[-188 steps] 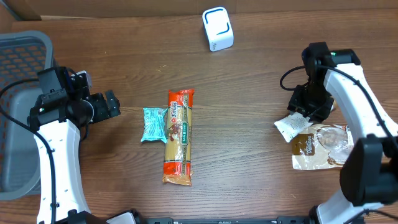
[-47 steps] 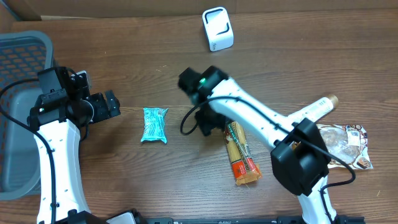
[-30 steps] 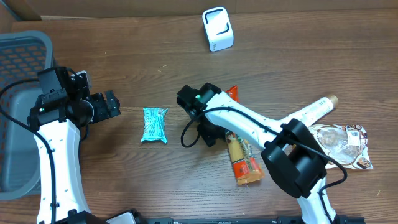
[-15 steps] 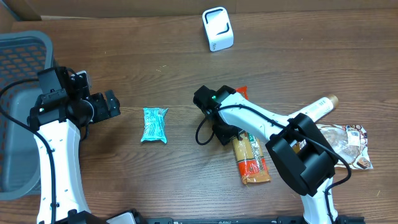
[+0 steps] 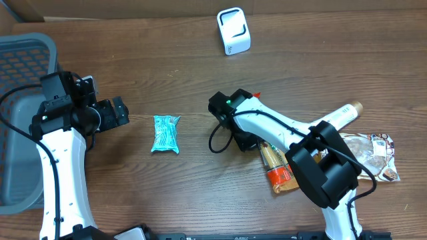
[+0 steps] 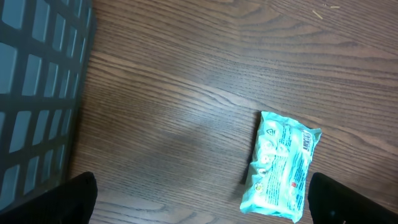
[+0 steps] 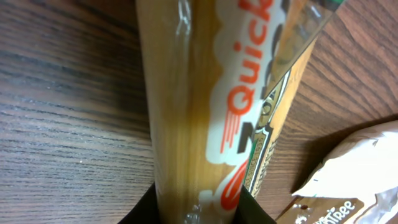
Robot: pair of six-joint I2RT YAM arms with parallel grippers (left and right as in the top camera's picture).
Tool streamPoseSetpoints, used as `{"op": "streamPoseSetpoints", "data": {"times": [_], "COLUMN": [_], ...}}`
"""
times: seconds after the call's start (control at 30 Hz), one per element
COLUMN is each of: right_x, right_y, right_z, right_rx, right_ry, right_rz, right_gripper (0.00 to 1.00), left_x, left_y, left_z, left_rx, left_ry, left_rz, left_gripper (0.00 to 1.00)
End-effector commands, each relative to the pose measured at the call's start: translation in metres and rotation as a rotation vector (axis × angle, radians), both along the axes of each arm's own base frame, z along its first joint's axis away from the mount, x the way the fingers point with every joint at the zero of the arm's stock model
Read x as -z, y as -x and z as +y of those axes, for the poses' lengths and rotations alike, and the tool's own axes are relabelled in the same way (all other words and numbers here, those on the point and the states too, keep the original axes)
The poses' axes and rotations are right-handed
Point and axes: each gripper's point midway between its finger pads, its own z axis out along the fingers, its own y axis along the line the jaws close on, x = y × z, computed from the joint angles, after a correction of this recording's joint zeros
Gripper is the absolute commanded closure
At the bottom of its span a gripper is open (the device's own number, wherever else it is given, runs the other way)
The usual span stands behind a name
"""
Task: Scan the item barcode
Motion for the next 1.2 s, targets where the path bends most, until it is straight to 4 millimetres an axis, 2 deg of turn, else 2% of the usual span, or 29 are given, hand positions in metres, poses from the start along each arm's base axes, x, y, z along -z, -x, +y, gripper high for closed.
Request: {"op": "streamPoseSetpoints", "data": {"times": [0.0,0.13,0.3,0.4,0.43,0.73,0.83,0.9,0.97,1.07,1.17], "right_x": [-0.017,-0.045,-0.087,-0.104,-0.103,-0.047,-0.031,-0.022,-0.015,-0.012,-0.015], "right_y": [-0.013,-0.013,-0.004,-0.002,-0.003,-0.011,-0.018,-0.025,-0.035,-0.051,-0.064], "right_z": [0.018,0.046,0.106,0.120,0.119,0.079,0.057,0.039,0.014,-0.020,-0.046], "right_rx": [0.041,0.061,-0.009,0.005,0.022,0.189,0.231,0.251,0.272,0.324,0.384], "right_ry": [-0.067,-0.220,-0.688,-0.965,-1.014,-1.075,-1.024,-0.951,-0.855,-0.780,-0.774], "right_rz": [-0.024,0.003,0.183,0.325,0.349,0.385,0.351,0.312,0.259,0.197,0.164], "right_gripper": [0.96,0.96,0.96,0.96,0.96,0.95,0.80,0.62,0.53,0.49,0.47], "left_x": [-0.003,-0.003,-0.003,-0.003,-0.003,-0.003,-0.003,-0.003,-0.003,-0.003,-0.003], "left_y": [-0.002,-0.002,-0.002,-0.002,-0.002,-0.002,-0.002,-0.002,-0.002,-0.002,-0.002], "left_z": [-0.001,-0.001,-0.001,-0.001,-0.001,-0.001,-0.001,-0.001,-0.001,-0.001,-0.001], "left_rx": [0.021,0.021,0.021,0.021,0.021,0.021,0.021,0.021,0.021,0.021,0.021], "left_ry": [-0.006,-0.006,-0.006,-0.006,-0.006,-0.006,-0.006,-0.006,-0.006,-0.006,-0.006], "left_rz": [-0.011,-0.011,-0.011,-0.011,-0.011,-0.011,-0.011,-0.011,-0.011,-0.011,-0.011], "left_gripper": [0.00,0.00,0.00,0.01,0.01,0.01,0.00,0.00,0.01,0.00,0.00]}}
